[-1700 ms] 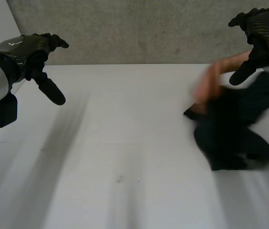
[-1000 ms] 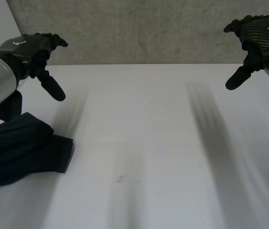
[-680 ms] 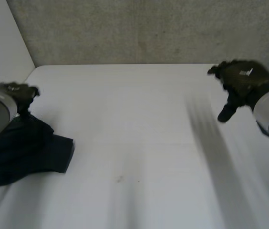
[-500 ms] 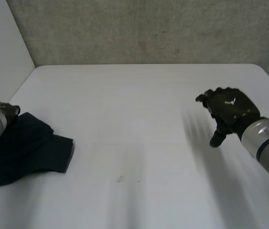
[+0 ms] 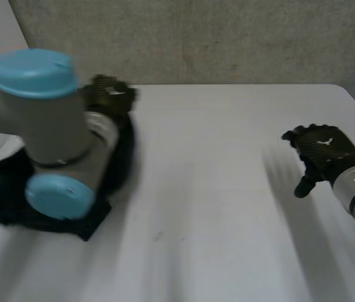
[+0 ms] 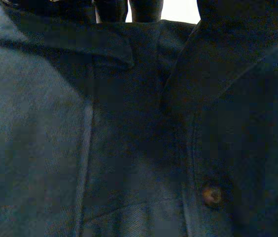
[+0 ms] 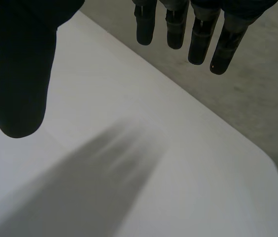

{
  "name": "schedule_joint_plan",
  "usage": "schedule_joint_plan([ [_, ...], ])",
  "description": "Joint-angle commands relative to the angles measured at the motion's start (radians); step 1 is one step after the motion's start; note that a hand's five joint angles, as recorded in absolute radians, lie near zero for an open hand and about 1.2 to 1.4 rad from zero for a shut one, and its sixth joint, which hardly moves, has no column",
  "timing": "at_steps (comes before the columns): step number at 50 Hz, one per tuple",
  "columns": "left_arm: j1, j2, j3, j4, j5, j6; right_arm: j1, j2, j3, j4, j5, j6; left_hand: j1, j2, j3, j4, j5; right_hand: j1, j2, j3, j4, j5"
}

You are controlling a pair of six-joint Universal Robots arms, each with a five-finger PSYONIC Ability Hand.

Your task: Fold the shorts.

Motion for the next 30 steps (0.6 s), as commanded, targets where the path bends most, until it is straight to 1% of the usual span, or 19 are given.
schedule_joint_plan([
  [1,-0.243,-0.114,0.020,0.073,0.087,-0.008,-0.047,-0.002,-0.002,-0.019,0.064,0.040,0.276,0.201,0.208,0.197,0.262,0.014,-0.042,-0.041,-0.064,-0.069],
  [2,-0.273,-0.133,0.014,0.086,0.132,-0.008,-0.050,-0.003,-0.002,-0.018,0.064,0.045,0.276,0.201,0.208,0.197,0.262,0.014,-0.042,-0.041,-0.064,-0.069],
  [3,-0.278,-0.137,0.012,0.087,0.147,-0.008,-0.056,-0.003,-0.002,-0.018,0.064,0.048,0.276,0.201,0.208,0.197,0.262,0.014,-0.042,-0.041,-0.064,-0.069],
  [4,-0.281,-0.141,0.011,0.090,0.159,-0.007,-0.064,-0.003,-0.002,-0.018,0.064,0.051,0.207,0.132,0.139,0.127,0.192,0.014,-0.042,-0.041,-0.064,-0.069],
  [5,-0.281,-0.139,0.008,0.089,0.179,-0.008,-0.065,-0.003,-0.002,-0.018,0.064,0.051,-0.204,-0.279,-0.272,-0.283,-0.218,0.014,-0.042,-0.041,-0.064,-0.069],
  [7,-0.281,-0.136,0.005,0.089,0.182,-0.010,-0.067,-0.003,-0.002,-0.018,0.064,0.051,-0.801,-0.876,-0.869,-0.880,-0.815,0.014,-0.042,-0.041,-0.064,-0.069],
  [8,-0.280,-0.133,0.000,0.087,0.180,-0.010,-0.067,-0.003,0.001,-0.018,0.061,0.053,-0.946,-1.020,-1.013,-1.025,-0.960,0.014,-0.042,-0.041,-0.064,-0.069],
  [9,-0.275,-0.121,-0.006,0.090,0.182,-0.010,-0.067,-0.003,-0.002,-0.018,0.059,0.053,-0.879,-0.953,-0.946,-0.958,-0.893,0.014,-0.042,-0.041,-0.064,-0.069],
  [11,-0.257,-0.089,-0.018,0.092,0.177,-0.011,-0.067,-0.003,0.001,-0.018,0.053,0.053,-0.939,-1.014,-1.007,-1.018,-0.953,0.014,-0.042,-0.041,-0.064,-0.069],
  [14,-0.192,0.005,-0.069,0.090,0.167,-0.016,-0.067,-0.005,-0.002,-0.018,0.048,0.051,-0.942,-1.017,-1.010,-1.021,-0.956,0.014,-0.042,-0.041,-0.064,-0.069],
  [18,-0.139,0.118,-0.188,0.092,0.147,-0.016,-0.062,-0.005,0.004,-0.013,0.027,0.050,-0.942,-1.017,-1.010,-1.021,-0.956,0.014,-0.042,-0.041,-0.064,-0.069],
  [21,-0.113,0.209,-0.288,0.092,0.138,-0.025,-0.046,-0.017,0.013,-0.002,-0.027,0.044,-0.930,-1.005,-0.998,-1.010,-0.945,0.014,-0.042,-0.041,-0.064,-0.069],
  [22,-0.102,0.233,-0.322,0.092,0.136,-0.030,-0.026,-0.037,0.016,0.010,-0.081,0.042,-0.924,-0.999,-0.992,-1.004,-0.939,0.014,-0.042,-0.041,-0.064,-0.069],
  [23,-0.093,0.249,-0.345,0.092,0.134,-0.034,-0.013,-0.041,0.018,0.016,-0.106,0.042,-0.921,-0.996,-0.989,-1.001,-0.936,0.014,-0.042,-0.041,-0.064,-0.069],
  [24,-0.056,0.296,-0.411,0.092,0.125,-0.057,0.014,-0.054,0.016,0.030,-0.172,0.041,-0.918,-0.993,-0.986,-0.998,-0.933,0.014,-0.042,-0.041,-0.064,-0.069],
  [25,-0.045,0.310,-0.426,0.092,0.121,-0.065,0.022,-0.058,0.015,0.033,-0.194,0.041,-0.915,-0.990,-0.983,-0.995,-0.930,0.014,-0.042,-0.041,-0.064,-0.069],
  [26,-0.012,0.345,-0.474,0.090,0.112,-0.094,0.030,-0.063,0.012,0.036,-0.220,0.041,-0.913,-0.987,-0.980,-0.992,-0.927,0.014,-0.042,-0.041,-0.064,-0.069],
  [28,0.012,0.369,-0.506,0.089,0.102,-0.122,0.054,-0.074,0.002,0.037,-0.267,0.041,-0.913,-0.987,-0.980,-0.992,-0.927,0.014,-0.042,-0.041,-0.064,-0.069],
  [30,0.059,0.393,-0.552,0.087,0.092,-0.163,0.060,-0.075,-0.002,0.036,-0.286,0.041,-0.913,-0.987,-0.980,-0.992,-0.927,0.014,-0.042,-0.041,-0.064,-0.069],
])
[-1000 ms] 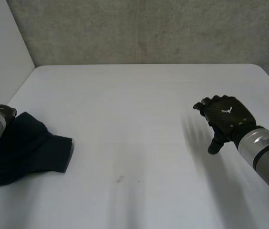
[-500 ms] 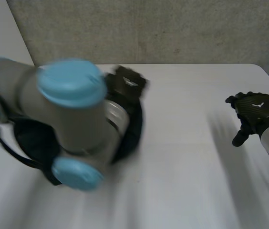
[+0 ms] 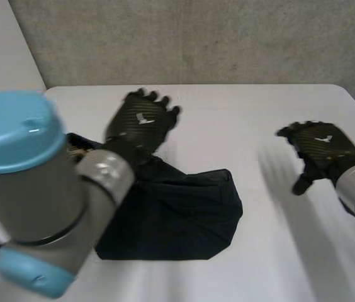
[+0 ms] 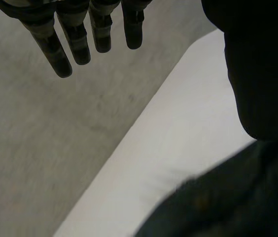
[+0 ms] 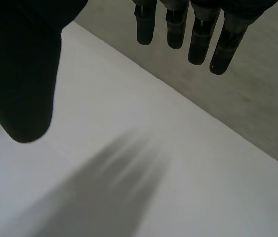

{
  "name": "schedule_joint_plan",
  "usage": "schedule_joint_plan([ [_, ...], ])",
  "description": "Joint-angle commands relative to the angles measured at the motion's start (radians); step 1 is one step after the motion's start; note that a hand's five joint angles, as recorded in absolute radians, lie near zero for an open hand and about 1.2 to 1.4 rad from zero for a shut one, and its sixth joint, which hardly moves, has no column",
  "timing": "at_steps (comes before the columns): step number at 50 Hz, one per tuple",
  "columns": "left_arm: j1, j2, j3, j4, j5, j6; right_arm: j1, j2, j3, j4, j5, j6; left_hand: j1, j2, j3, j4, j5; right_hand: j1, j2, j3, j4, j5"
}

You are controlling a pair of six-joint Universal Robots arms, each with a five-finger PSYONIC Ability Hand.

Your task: Fold the shorts.

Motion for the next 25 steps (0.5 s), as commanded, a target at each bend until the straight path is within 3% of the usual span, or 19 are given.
schedule_joint_plan([
  [1,0.142,0.132,-0.202,-0.005,-0.038,-0.122,0.090,-0.039,-0.018,0.022,-0.205,-0.007,-0.001,0.004,-0.009,0.001,-0.012,0.014,-0.042,-0.041,-0.064,-0.069],
  [10,0.316,0.140,-0.262,0.028,0.011,-0.184,0.214,0.045,-0.110,0.063,-0.134,0.003,-0.004,0.001,-0.012,-0.002,-0.015,0.014,-0.042,-0.041,-0.064,-0.069],
  [15,0.392,0.096,-0.213,0.048,0.149,-0.176,0.275,0.062,-0.154,0.106,-0.050,0.091,0.010,0.016,0.003,0.013,0.000,0.014,-0.042,-0.041,-0.064,-0.069],
  [19,0.411,0.031,-0.168,0.047,0.212,-0.175,0.307,0.076,-0.167,0.106,-0.010,0.155,0.013,0.019,0.005,0.016,0.003,0.014,-0.042,-0.041,-0.064,-0.069],
  [25,0.409,-0.039,-0.105,0.047,0.220,-0.173,0.336,0.165,-0.202,0.106,-0.002,0.184,0.037,0.042,0.029,0.039,0.026,0.014,-0.042,-0.041,-0.064,-0.069],
])
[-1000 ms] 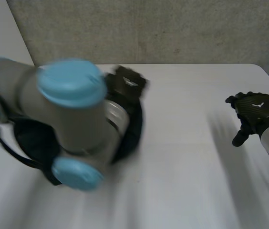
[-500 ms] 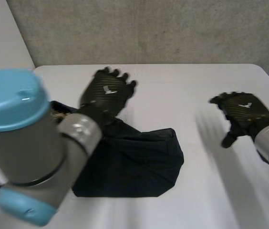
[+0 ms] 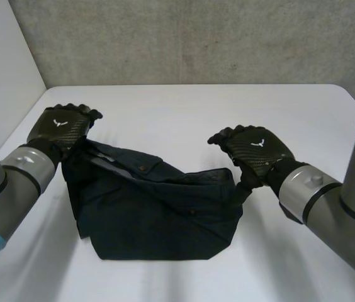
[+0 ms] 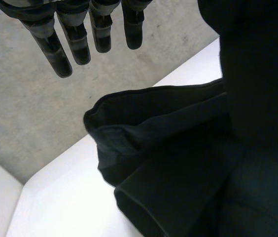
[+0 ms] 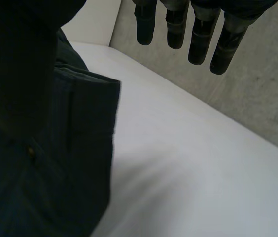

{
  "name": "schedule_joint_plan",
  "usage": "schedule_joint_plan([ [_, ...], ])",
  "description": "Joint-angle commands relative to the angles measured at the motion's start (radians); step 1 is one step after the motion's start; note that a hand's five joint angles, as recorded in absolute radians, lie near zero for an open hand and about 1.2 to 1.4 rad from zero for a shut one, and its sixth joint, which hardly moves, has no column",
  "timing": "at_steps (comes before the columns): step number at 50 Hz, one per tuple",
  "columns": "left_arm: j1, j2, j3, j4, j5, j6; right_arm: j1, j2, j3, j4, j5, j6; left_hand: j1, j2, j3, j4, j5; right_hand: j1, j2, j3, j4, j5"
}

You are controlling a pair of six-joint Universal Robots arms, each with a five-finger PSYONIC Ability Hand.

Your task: Fold the shorts.

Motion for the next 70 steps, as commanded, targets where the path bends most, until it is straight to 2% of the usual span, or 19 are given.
schedule_joint_plan([
  [1,0.002,-0.125,0.093,-0.003,0.027,0.004,0.048,0.086,-0.038,-0.001,0.019,0.040,0.066,0.071,0.058,0.068,0.056,0.014,-0.042,-0.041,-0.064,-0.069],
  [4,0.002,-0.177,0.130,-0.005,0.025,0.013,0.090,0.130,-0.062,-0.006,0.030,0.038,0.122,0.127,0.114,0.124,0.111,0.064,0.008,0.010,-0.013,-0.019],
  [6,0.002,-0.220,0.168,-0.011,0.022,0.038,0.095,0.149,-0.076,-0.004,0.045,0.040,0.321,0.326,0.313,0.323,0.310,0.243,0.187,0.189,0.166,0.160],
  [7,0.002,-0.234,0.177,-0.011,0.019,0.050,0.095,0.155,-0.081,-0.004,0.054,0.038,0.400,0.405,0.392,0.403,0.390,0.383,0.328,0.329,0.306,0.301],
  [8,0.002,-0.248,0.190,-0.011,0.015,0.065,0.095,0.161,-0.085,-0.009,0.074,0.032,0.485,0.490,0.477,0.488,0.475,0.774,0.719,0.720,0.697,0.691],
  [10,0.002,-0.281,0.227,-0.008,-0.005,0.116,0.095,0.161,-0.092,-0.016,0.093,0.032,0.913,0.918,0.905,0.915,0.903,1.233,1.178,1.179,1.156,1.150],
  [12,-0.005,-0.295,0.260,-0.002,-0.024,0.156,0.095,0.161,-0.099,-0.035,0.099,0.029,1.186,1.192,1.179,1.189,1.176,1.235,1.180,1.181,1.158,1.152],
  [20,-0.073,-0.395,0.582,0.081,-0.068,0.288,0.095,0.163,-0.107,-0.049,0.126,0.006,1.187,1.193,1.179,1.190,1.177,1.235,1.180,1.181,1.158,1.152],
  [28,-0.244,-0.639,0.995,0.164,-0.045,0.289,0.088,0.161,-0.073,-0.049,0.166,0.116,1.187,1.193,1.179,1.190,1.177,1.235,1.180,1.181,1.158,1.152],
  [37,-0.438,-0.971,1.261,0.289,0.142,0.283,0.055,0.158,-0.006,-0.070,0.160,0.268,1.187,1.193,1.179,1.190,1.177,1.235,1.180,1.181,1.158,1.152],
  [38,-0.444,-0.984,1.258,0.305,0.153,0.285,0.054,0.157,0.002,-0.075,0.162,0.274,1.141,1.146,1.133,1.144,1.131,1.235,1.180,1.181,1.158,1.152],
  [39,-0.450,-0.990,1.253,0.320,0.159,0.286,0.049,0.155,0.017,-0.084,0.165,0.280,0.891,0.896,0.883,0.893,0.880,1.235,1.180,1.181,1.158,1.152],
  [40,-0.458,-0.999,1.238,0.339,0.160,0.289,0.045,0.153,0.023,-0.089,0.163,0.280,0.426,0.431,0.418,0.429,0.416,1.235,1.180,1.181,1.158,1.152],
  [46,-0.458,-0.929,1.097,0.351,0.099,0.283,0.000,0.147,0.051,-0.102,0.155,0.267,-0.003,0.002,-0.011,-0.001,-0.013,1.235,1.180,1.181,1.158,1.152],
  [50,-0.433,-0.768,0.928,0.348,0.058,0.279,-0.021,0.137,0.053,-0.101,0.157,0.231,-0.025,-0.020,-0.033,-0.022,-0.035,0.786,0.730,0.731,0.709,0.703],
  [51,-0.424,-0.734,0.885,0.350,0.048,0.279,-0.035,0.127,0.051,-0.093,0.169,0.202,-0.025,-0.020,-0.033,-0.022,-0.035,0.403,0.348,0.349,0.326,0.320],
  [53,-0.386,-0.628,0.764,0.353,0.024,0.274,-0.057,0.118,0.053,-0.090,0.175,0.170,-0.028,-0.022,-0.036,-0.025,-0.038,0.131,0.075,0.076,0.054,0.048],
  [64,-0.260,-0.248,0.313,0.293,-0.034,0.101,-0.150,0.016,0.121,-0.082,0.177,-0.068,0.010,0.016,0.003,0.013,0.000,0.014,-0.042,-0.041,-0.064,-0.069],
  [70,-0.209,-0.117,0.123,0.088,-0.054,0.026,-0.143,-0.095,0.195,-0.104,0.148,-0.186,0.016,0.022,0.008,0.019,0.006,0.085,0.030,0.031,0.008,0.002],
])
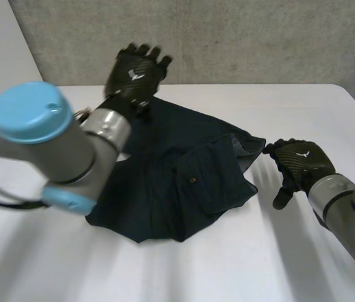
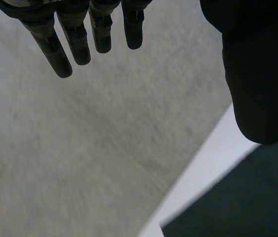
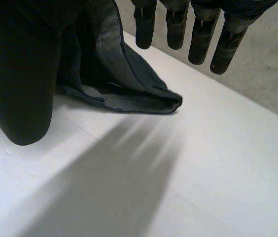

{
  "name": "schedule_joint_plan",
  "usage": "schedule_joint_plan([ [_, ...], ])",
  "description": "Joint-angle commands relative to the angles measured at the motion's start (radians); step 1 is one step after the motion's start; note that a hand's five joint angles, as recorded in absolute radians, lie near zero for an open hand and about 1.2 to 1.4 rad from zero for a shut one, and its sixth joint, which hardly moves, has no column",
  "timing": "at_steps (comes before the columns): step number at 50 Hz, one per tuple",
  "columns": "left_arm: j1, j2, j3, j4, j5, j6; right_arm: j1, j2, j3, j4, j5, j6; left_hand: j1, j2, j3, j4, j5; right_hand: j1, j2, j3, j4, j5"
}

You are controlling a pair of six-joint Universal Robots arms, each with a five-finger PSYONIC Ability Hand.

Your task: Fold the shorts.

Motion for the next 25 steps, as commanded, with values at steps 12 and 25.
schedule_joint_plan([
  [12,0.079,0.214,-0.441,-0.470,-0.195,-0.278,0.075,-0.208,0.195,-0.072,-0.308,-0.341,0.058,0.059,0.048,0.058,0.046,0.150,0.133,0.139,0.116,0.112],
  [25,0.090,0.182,-0.518,-0.244,-0.192,-0.326,0.080,0.031,0.144,-0.155,-0.317,-0.609,0.122,0.123,0.112,0.123,0.110,0.288,0.271,0.277,0.254,0.249],
])
